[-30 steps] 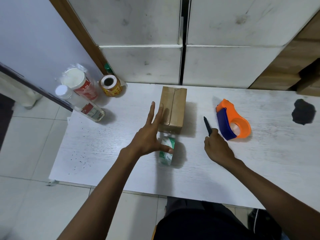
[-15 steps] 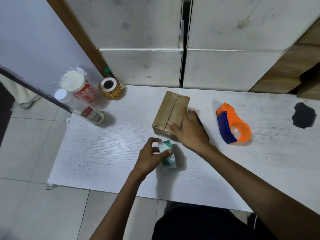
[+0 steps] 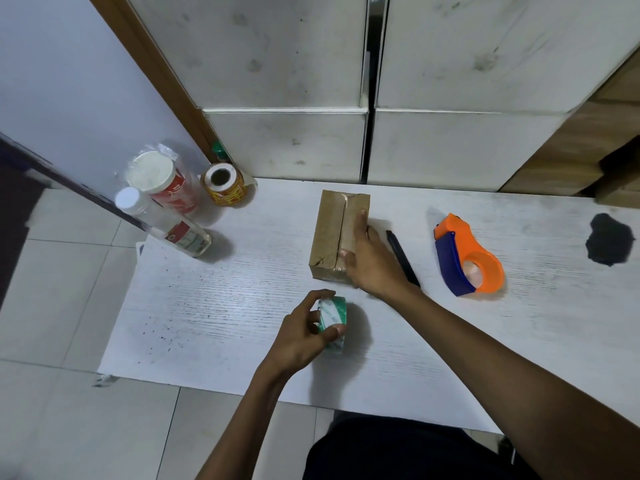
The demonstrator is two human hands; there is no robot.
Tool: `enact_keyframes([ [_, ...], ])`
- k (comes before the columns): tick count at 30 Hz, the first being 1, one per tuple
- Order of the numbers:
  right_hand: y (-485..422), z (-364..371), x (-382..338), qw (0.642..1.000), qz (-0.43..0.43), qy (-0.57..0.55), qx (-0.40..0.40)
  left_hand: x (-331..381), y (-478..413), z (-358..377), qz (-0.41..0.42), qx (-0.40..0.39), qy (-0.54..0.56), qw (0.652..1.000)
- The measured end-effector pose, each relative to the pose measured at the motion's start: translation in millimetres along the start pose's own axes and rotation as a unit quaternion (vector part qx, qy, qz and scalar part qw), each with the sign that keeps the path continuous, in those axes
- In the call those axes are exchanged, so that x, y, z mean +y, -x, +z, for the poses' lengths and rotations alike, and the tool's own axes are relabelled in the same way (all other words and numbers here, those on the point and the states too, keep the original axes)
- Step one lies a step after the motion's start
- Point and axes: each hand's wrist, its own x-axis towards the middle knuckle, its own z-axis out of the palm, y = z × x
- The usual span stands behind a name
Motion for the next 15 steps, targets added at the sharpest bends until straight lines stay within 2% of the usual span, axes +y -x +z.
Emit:
enact_keyframes([
  [5,-9.4,-0.2,-1.6,0.991,0.045,-0.129,-0.009,-2.5,9.2,12.5,0.012,-0.034,-0.020,0.999],
  [7,-18.4,-9.1,-3.2,0.982,0.065,-0.177,0.000,-8.2,21.0,22.4,-0.003,-0.047,0.010,0.999],
  [11,-31.6,-17.2,0.8,0.996,-0.012,-0.093,0.002,-9.0,27.2,24.5,-0.012,-0.011,0.069,0.997],
  [15,-36.2,-15.7,15.8,0.997,-0.032,-0.071,-0.005,-2.5,19.6,13.2,-0.029,-0.011,0.083,0.996],
])
